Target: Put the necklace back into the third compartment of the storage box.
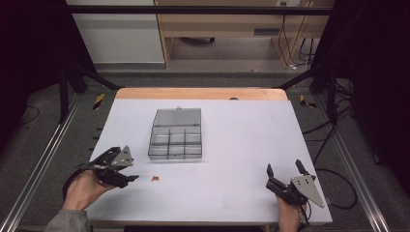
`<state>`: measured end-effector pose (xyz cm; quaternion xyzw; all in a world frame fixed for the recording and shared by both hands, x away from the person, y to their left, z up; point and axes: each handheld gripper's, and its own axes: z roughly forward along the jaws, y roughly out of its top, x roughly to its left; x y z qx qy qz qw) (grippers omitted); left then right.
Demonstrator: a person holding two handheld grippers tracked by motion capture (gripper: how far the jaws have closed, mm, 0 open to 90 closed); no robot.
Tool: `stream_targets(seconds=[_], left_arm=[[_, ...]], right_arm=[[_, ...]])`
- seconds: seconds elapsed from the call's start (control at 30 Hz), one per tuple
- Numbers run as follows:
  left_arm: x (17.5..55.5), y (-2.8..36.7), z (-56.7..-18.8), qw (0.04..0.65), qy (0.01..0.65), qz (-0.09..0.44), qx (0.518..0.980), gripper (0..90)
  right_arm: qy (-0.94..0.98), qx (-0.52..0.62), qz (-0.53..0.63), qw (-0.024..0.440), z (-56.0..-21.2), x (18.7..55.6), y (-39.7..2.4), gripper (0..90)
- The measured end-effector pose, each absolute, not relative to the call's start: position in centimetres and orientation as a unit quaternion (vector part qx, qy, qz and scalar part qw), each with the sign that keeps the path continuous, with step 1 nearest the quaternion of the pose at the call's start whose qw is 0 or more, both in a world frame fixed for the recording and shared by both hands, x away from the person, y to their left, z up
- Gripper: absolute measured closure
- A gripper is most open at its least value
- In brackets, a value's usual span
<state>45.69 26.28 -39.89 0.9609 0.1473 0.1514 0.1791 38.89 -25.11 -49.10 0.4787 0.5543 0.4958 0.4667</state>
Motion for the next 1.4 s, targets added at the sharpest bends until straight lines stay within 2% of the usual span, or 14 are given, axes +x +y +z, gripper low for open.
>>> stream_targets(seconds=[0.3, 0.6, 1.1, 1.4], left_arm=[[47.2, 23.3, -40.6, 0.112, 0.096, 0.088, 0.985, 53.4], [48.5, 20.3, -42.2, 0.053, 0.073, 0.044, 0.995, 56.7], [49.6, 18.7, -43.6, 0.03, 0.066, 0.014, 0.997, 62.5], [49.7, 18.6, -44.1, 0.023, 0.067, 0.013, 0.997, 66.7]], right_arm=[[0.556, 0.478, 0.496, 0.466, -49.1, 38.9, -25.1, 5.3], [0.556, 0.478, 0.496, 0.465, -49.1, 38.9, -25.1, 5.3], [0.556, 0.478, 0.495, 0.466, -49.1, 38.9, -25.1, 5.4], [0.557, 0.477, 0.495, 0.466, -49.1, 38.9, -25.1, 5.5]])
